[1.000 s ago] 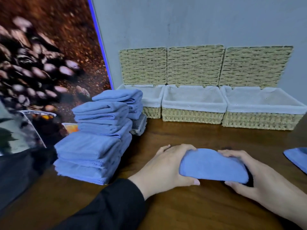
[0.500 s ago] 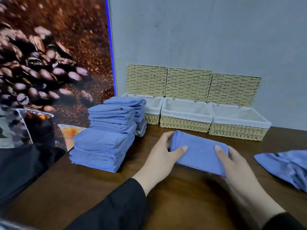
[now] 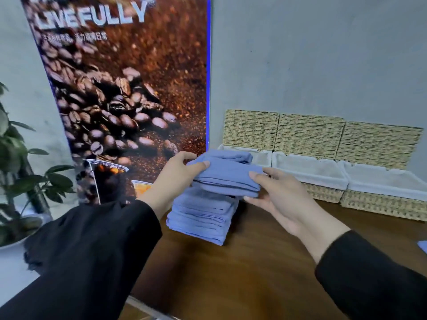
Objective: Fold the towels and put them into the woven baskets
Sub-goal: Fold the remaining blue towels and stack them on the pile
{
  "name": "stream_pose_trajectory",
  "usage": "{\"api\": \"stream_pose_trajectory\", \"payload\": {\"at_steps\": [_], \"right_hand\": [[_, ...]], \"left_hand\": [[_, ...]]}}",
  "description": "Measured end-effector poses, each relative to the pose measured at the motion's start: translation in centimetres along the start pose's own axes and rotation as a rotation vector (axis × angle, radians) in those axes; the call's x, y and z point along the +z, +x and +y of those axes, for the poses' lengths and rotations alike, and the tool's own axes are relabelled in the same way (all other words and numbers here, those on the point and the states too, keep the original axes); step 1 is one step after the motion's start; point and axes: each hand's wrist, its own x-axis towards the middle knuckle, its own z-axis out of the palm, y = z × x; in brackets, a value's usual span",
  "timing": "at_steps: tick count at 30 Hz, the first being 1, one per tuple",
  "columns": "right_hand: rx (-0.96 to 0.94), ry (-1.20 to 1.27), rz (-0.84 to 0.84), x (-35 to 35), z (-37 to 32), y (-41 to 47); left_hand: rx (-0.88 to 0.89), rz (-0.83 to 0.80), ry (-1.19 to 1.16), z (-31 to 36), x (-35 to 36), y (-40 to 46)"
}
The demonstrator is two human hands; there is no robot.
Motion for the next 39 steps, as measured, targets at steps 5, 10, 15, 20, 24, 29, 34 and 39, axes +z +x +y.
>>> {"api": "stream_pose_trajectory", "payload": {"at_steps": [5, 10, 15, 20, 24, 29, 34, 39], "right_hand": [[0.026, -0.213, 0.075, 3.9, 2.6, 3.3], [-0.464, -1.017, 0.183, 2.7, 5.7, 4.0], [-0.616, -1.201, -0.110, 1.9, 6.2, 3.8], [-0.581, -1.208, -0.210, 0.5, 7.6, 3.0], [-0.658, -1.061, -0.079, -1.9, 7.2, 1.0], [-0.479, -1.200, 0.104, -11.8, 9.5, -3.0], [-0.327, -1.257, 0.332, -23.6, 8.7, -6.2], [-0.233, -1.375, 0.679, -34.6, 7.7, -8.4]], "left_hand": [[-0.107, 0.024, 0.097, -3.4, -2.5, 1.9], [0.061, 0.157, 0.528, -5.9, -1.6, 1.6], [0.478, -0.146, 0.596, -5.6, 0.6, -1.0], [0.405, -0.178, 0.669, -6.6, 1.3, -1.2], [0.623, 0.105, 0.585, -3.8, 3.0, -2.3], [0.693, 0.063, 0.209, 0.7, 13.4, -6.6], [0.370, -0.468, 0.289, 0.4, 26.3, -9.9], [0.453, -0.677, 0.502, 2.7, 33.0, -10.5]]}}
